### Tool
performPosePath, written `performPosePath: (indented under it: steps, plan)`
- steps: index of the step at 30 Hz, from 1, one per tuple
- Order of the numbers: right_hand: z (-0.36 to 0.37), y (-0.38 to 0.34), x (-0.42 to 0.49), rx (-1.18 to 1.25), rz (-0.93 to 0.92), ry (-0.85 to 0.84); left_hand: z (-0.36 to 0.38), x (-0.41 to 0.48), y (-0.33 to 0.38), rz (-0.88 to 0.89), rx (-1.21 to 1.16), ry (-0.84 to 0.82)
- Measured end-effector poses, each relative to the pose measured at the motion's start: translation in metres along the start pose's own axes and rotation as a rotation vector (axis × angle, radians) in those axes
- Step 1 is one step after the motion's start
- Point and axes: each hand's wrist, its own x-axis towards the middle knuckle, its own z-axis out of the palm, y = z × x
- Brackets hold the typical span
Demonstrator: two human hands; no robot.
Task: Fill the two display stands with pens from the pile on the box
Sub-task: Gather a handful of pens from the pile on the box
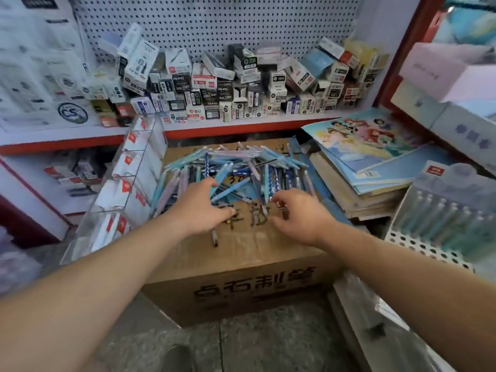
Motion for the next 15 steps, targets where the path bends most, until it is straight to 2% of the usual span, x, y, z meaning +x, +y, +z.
performPosePath:
  steps: [5, 11, 15]
  plan:
    - [0.016, -0.018, 0.024, 0.029, 0.041, 0.109, -0.001, -0.011, -0.021, -0.001, -0.067, 0.02]
    - [0.013, -0.029, 0.066, 0.14, 0.231, 0.293, -0.002, -0.018, -0.034, -0.01, -0.143, 0.033]
    - [0.016, -0.036, 0.091, 0.158, 0.268, 0.3, -0.001, -0.015, -0.04, -0.03, -0.246, 0.101]
